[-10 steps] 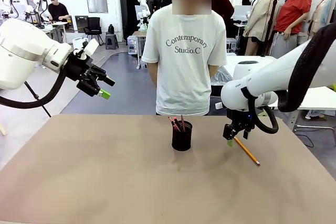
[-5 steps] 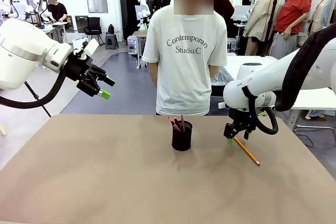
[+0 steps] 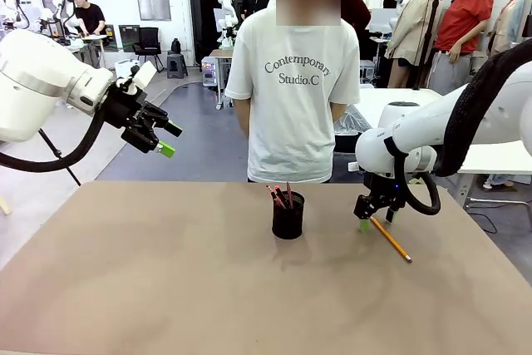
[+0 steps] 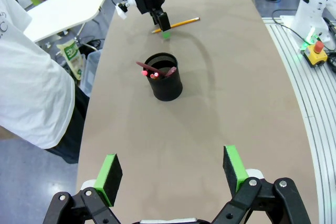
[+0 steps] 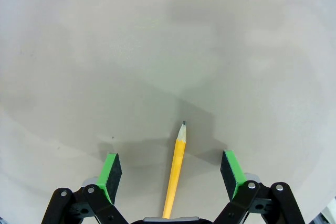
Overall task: Place the pens into the pen holder.
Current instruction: Pick up a writing instrument from the table and place it into the Pen holder.
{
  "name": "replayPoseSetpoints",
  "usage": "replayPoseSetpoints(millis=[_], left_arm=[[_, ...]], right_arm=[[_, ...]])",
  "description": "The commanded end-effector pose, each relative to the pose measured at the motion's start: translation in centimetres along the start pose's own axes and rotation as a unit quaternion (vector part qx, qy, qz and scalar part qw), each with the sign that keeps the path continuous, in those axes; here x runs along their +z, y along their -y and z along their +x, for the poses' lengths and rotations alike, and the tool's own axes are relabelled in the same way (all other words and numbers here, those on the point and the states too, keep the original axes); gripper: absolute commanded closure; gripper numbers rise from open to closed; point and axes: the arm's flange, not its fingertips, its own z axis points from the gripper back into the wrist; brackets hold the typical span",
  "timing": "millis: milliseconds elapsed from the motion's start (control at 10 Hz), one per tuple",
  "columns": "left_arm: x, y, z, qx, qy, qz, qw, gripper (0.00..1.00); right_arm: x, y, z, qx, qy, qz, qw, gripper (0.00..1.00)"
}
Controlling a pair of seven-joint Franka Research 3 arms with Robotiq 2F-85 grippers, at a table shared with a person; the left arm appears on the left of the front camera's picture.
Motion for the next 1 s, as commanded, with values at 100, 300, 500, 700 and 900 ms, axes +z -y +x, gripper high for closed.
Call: replayPoseSetpoints(millis=[100,300,500,700,900], left_arm=[[0.18,0.15,0.15,0.006,-0.006,-0.002,1.000,0.00],[0.18,0.15,0.15,0.006,-0.006,-0.002,1.000,0.00],[0.18,0.15,0.15,0.006,-0.006,-0.002,1.000,0.00],[0.18,0.15,0.15,0.006,-0.006,-0.002,1.000,0.00],[0.18,0.15,0.15,0.006,-0.006,-0.002,1.000,0.00]], right_arm=[[-0.06,0.18,0.34,0.009,0.016,0.014,1.000,0.00],[-0.09,0.26,0.30,0.011,0.016,0.015,1.000,0.00],[-0.14,0.36,0.20,0.016,0.017,0.016,1.000,0.39],[-0.11,0.40,0.11,0.017,0.017,0.016,1.000,0.79],[-0.13,0.40,0.00,0.017,0.017,0.015,1.000,1.00]])
